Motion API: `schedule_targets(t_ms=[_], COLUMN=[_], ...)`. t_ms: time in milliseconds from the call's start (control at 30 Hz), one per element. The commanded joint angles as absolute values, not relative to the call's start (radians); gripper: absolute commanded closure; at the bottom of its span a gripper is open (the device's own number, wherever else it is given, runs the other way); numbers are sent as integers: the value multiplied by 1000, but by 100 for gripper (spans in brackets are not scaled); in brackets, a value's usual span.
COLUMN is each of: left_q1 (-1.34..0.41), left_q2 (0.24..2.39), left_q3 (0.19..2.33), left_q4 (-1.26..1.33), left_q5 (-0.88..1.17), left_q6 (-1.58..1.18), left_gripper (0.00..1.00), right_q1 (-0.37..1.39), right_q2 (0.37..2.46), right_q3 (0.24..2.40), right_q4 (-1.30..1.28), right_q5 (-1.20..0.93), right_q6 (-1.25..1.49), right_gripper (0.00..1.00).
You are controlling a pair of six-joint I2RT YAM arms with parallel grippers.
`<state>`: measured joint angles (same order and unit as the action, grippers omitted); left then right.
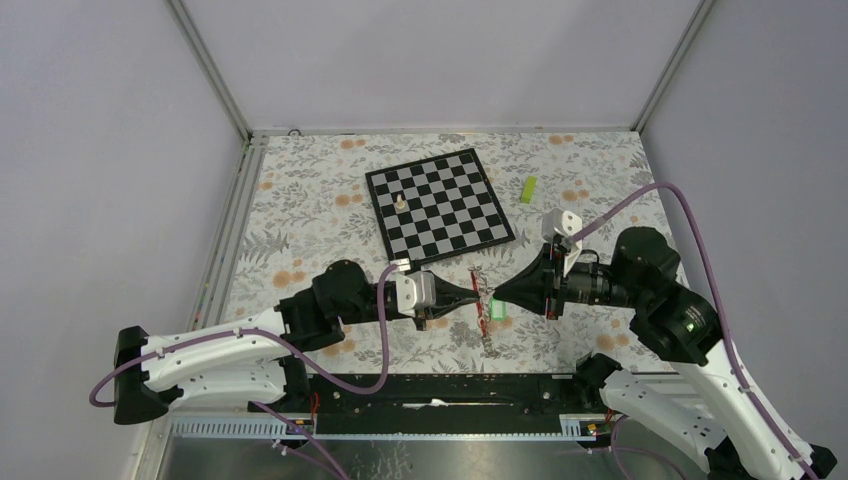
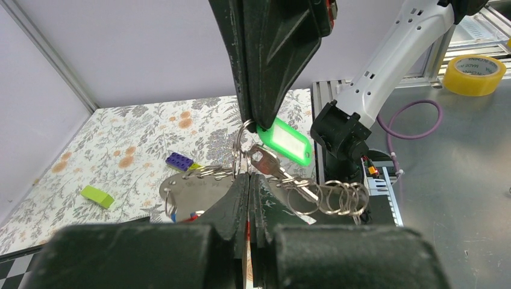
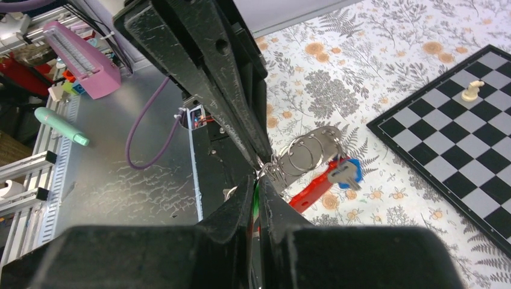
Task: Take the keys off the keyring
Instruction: Adjust the key on the keyring.
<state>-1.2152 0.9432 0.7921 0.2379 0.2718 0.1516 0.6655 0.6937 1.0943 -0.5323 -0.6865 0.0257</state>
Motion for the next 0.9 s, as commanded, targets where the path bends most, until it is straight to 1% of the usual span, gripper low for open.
schedule_targets(t_ms=[0,167,400,533,700,800,867], left_q1=[-1216,-1216,-1216,-1216,-1216,-1216,-1216], left_q2=[918,923,948,960,956,953,953], left_q3=[819,822,836,844,839,836,836], left_q4=[293,290,279,267,267,270,273], left_q5=[262,272,282,280,266,257,257], left_q6=[141,137,131,127,129,129,127], left_gripper=[100,100,100,91,78,71,69], right_q1=[664,663,664,663,664,664,664], right_q2=[643,633,664,678,686,686,685], right_q3=[1048,1020,1038,1047,1052,1051,1049], right_q4=[-377,-340,-339,-339,-355,-357,-357], right_q5=[-734,-711,-719,-735,-747,-750,-750], right_q6=[71,113,128,129,128,129,132], right_gripper=[100,100,100,100,100,100,100])
